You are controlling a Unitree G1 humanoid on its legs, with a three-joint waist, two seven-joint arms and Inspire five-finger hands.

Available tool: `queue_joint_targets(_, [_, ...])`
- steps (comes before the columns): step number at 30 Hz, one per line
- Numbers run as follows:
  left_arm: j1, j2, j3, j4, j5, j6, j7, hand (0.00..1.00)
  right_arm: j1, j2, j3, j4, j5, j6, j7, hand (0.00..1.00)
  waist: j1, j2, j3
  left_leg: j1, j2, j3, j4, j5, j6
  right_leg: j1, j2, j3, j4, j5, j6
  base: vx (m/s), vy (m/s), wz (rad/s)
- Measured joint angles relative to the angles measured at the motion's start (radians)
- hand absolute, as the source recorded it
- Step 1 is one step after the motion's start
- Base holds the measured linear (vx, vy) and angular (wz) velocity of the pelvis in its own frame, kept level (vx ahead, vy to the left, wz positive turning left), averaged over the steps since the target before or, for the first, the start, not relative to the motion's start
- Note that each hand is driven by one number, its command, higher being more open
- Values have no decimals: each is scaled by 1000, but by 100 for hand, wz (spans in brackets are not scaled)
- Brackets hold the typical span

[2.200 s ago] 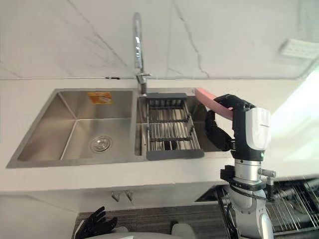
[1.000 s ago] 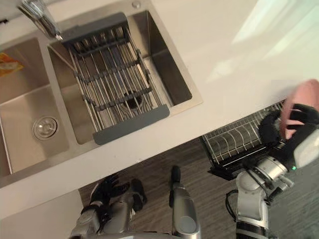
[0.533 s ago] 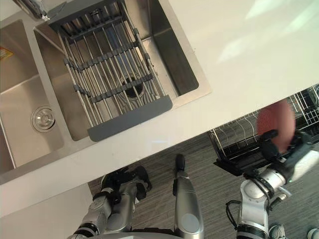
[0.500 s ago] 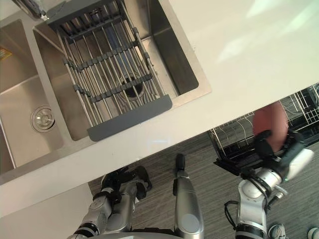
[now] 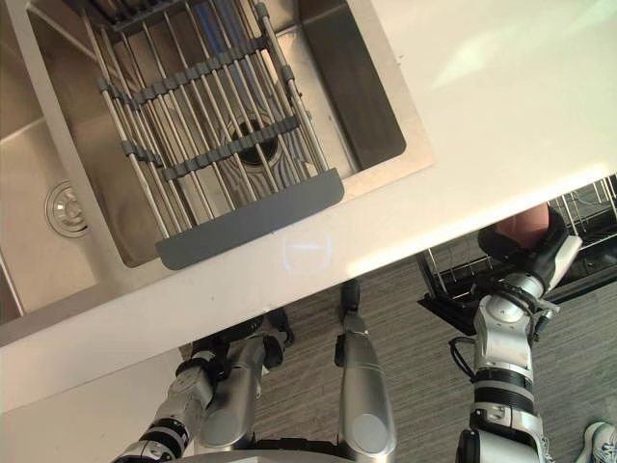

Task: Walk over to the sink, pick up the cup, carry it to the dishwasher, place the cup inside the dishwasher, then close the dishwasher door

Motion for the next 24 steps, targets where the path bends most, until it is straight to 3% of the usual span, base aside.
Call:
queue_joint_targets(4, [-9, -2, 0, -36, 0, 0, -3, 90, -2, -1, -23, -19, 3, 3, -21, 90, 1, 1, 0, 2, -11, -2, -20, 13, 6, -2, -8, -7, -8, 10, 1, 3, 4, 4])
queue_joint_targets(11, [-13, -8, 1, -66, 0, 0, -3, 90, 43, 23, -31, -222, 18, -4, -61, 90, 1, 1, 0, 11, -14, 3, -25, 15, 6, 8, -9, -10, -27, 21, 1, -8, -3, -3])
queue_joint_targets(17, [-8, -34, 5, -66, 0, -1, -8, 90, 177, 113, -37, -450, -10, -12, -101, 90, -3, 1, 0, 46, -7, 20, -26, 14, 3, 46, -6, -16, -52, 21, 1, -9, -17, -8])
queue_joint_targets(22, [18, -45, 21, -65, 0, -5, -14, 90, 284, 193, -72, -473, 7, -13, -79, 90, -6, -1, -1, 82, 9, 31, -20, 1, -10, 81, 8, -14, -56, 14, -3, 4, -26, -10])
queue_joint_targets(24, [41, -44, 38, -62, 0, -13, -15, 90, 341, 230, -108, -464, 92, -28, -57, 90, -14, -2, -2, 100, 16, 31, -16, -4, -15, 95, 13, -16, -46, 1, -5, 26, -45, -4])
